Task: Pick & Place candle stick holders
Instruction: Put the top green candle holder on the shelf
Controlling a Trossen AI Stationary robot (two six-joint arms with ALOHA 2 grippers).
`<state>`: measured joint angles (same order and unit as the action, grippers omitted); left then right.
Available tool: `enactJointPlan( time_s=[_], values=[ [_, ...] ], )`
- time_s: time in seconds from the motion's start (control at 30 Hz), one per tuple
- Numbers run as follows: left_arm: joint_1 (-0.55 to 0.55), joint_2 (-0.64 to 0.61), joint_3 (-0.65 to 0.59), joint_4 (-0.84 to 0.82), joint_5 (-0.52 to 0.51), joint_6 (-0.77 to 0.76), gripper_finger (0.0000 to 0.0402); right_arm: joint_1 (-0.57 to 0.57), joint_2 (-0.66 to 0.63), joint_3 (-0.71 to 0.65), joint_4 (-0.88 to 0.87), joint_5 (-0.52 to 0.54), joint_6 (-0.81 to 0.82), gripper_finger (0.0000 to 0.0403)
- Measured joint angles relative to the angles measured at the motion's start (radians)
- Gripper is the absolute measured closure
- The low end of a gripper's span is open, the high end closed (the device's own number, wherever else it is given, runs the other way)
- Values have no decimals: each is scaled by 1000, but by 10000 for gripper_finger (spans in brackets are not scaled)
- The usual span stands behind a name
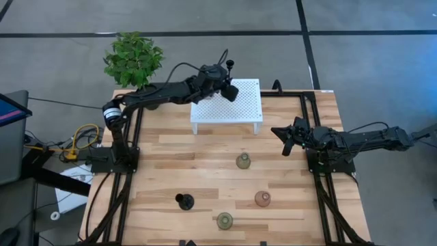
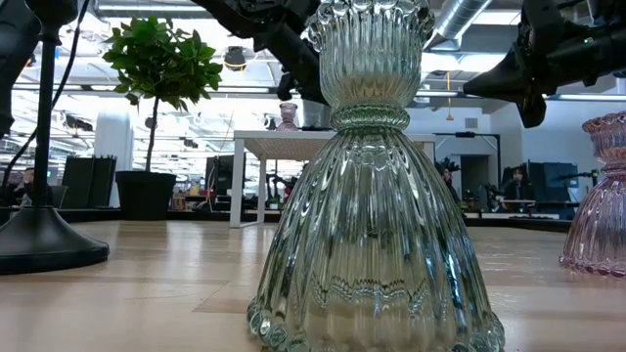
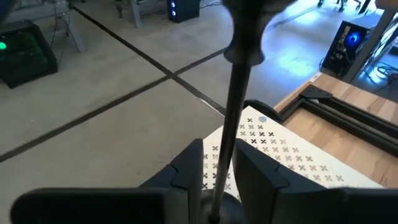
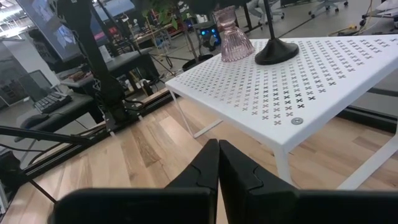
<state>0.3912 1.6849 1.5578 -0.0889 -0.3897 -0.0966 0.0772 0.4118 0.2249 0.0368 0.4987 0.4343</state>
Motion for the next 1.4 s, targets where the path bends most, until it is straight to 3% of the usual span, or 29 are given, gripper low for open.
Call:
enactJointPlan(
  time_s=[0.5, 0.9, 1.0, 1.27, 1.4],
  values=[
    [-34, -57, 0, -2, -2, 40, 245, 0, 0, 0, -4, 0, 0, 403],
    [-134, -217, 0, -74, 7, 40, 250, 0, 0, 0, 0, 0, 0, 403],
    [-178, -255, 0, -88, 76, 40, 261, 0, 0, 0, 0, 0, 0, 403],
    [-289, -328, 0, -120, 403, 60, 328, 1, 0, 0, 3, 0, 0, 403],
    [-349, -363, 0, -118, 471, 123, 370, 1, 0, 0, 3, 0, 0, 403]
  ],
)
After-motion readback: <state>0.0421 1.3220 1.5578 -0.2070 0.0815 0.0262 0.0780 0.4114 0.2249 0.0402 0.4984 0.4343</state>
